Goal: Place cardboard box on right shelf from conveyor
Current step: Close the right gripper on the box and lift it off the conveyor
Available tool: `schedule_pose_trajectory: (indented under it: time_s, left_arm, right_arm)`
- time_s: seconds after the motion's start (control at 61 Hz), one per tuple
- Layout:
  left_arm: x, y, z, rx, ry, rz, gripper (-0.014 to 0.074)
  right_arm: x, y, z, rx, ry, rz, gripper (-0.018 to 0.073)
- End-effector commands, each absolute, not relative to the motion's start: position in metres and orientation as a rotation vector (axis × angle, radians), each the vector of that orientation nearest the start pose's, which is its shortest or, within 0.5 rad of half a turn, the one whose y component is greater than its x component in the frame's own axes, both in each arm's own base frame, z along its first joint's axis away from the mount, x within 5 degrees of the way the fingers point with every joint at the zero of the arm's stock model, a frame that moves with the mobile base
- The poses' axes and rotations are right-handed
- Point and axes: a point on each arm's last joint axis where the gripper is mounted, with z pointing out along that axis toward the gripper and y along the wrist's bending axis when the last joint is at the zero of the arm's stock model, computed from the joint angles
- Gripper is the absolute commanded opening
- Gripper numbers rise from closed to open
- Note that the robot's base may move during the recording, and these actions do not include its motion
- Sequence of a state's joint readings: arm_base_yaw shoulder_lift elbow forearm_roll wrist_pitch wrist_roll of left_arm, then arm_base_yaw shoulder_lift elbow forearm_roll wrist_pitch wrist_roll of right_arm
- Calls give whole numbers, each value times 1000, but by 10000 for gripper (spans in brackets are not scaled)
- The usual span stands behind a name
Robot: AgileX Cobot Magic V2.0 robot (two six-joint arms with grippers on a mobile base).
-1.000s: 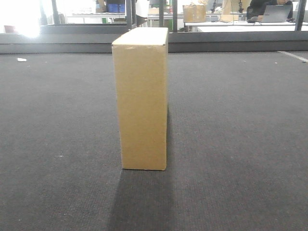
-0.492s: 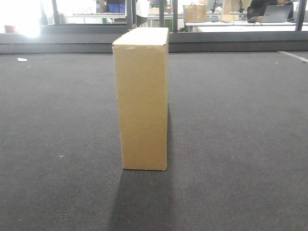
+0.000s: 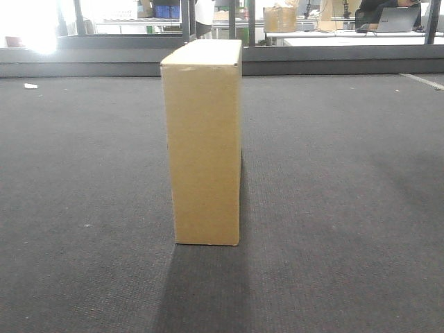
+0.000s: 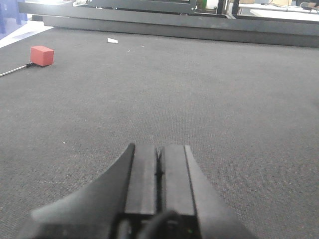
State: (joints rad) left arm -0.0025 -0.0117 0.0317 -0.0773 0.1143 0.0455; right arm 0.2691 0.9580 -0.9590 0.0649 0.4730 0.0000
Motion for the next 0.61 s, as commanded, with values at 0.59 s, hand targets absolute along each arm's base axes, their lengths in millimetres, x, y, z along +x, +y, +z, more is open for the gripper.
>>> schedule_pose_trajectory:
  time_s: [0.59]
  left_arm:
    - [56,0,199,-27,1527,-32,-116]
  right_arm:
    - [294,246,411,-59,2394,340,624]
